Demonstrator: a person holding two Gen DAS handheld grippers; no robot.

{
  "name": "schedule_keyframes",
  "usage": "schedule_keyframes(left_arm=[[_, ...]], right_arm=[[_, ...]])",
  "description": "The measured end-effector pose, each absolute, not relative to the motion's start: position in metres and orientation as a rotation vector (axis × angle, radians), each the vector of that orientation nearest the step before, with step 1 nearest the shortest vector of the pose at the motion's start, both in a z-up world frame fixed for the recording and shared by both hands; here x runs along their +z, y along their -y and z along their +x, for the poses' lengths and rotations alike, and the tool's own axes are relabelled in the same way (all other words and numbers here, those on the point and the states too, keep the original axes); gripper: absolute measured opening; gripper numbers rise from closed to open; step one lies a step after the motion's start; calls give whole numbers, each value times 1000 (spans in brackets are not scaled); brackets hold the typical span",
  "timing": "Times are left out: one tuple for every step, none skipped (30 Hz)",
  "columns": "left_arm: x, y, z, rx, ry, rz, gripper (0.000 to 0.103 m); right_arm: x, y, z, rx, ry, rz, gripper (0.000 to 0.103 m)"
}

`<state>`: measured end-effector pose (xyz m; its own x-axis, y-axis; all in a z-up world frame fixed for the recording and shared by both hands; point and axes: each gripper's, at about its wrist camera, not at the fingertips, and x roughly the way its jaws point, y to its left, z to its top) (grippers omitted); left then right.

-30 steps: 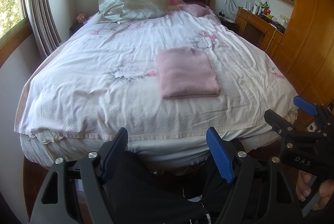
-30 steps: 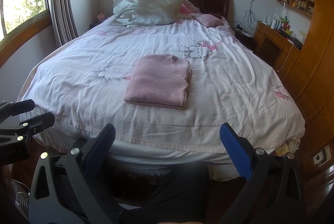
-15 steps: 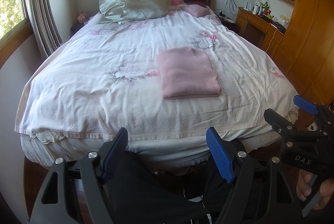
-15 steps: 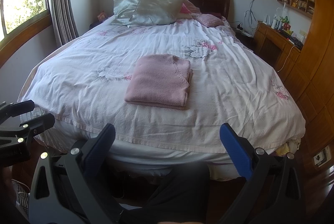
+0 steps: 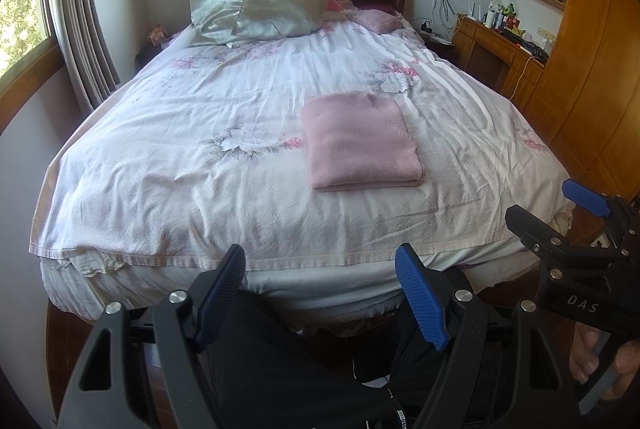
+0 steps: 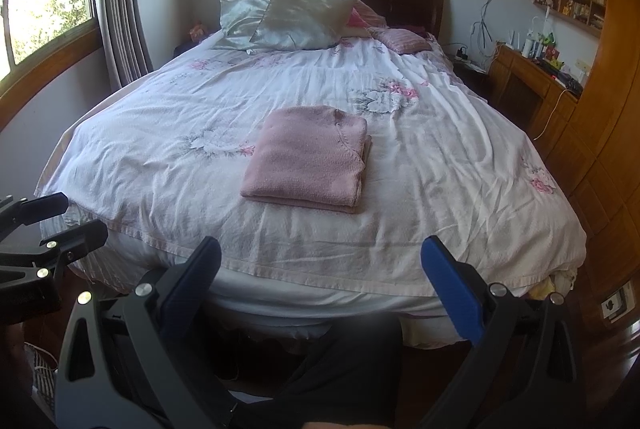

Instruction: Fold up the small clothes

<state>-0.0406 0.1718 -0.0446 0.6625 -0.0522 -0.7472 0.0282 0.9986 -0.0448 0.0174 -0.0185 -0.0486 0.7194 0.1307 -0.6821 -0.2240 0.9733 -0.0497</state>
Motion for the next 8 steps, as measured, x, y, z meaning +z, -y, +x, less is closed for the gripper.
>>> schedule_keyframes(left_arm=[[-46,-173,-40,-46,-845,-28,78],[-46,-173,-40,-45,-846,-28,78],[-45,-173,-41,-45,-846,-29,78],[-46,-173,-41,-45,-846,-29,78],[-45,-172,-41,-45,-846,-28,78],[-45,-172,-41,-44,-846,-28,78],[-47,-175,-40,-44,-846,-27,78],[-47,-177,-40,-44,-846,-27,78]], right_arm=[[-49,18,18,198,-745,-133,100],[-48,18,20,200,-747,-134,100],[-48,18,21,201,-749,-132,100],[-48,19,23,204,-752,-130,100],[-48,20,24,205,-755,-126,100],[-48,21,24,205,-756,-125,100],[-47,21,24,204,-755,-126,100],[-47,21,25,205,-754,-127,100]])
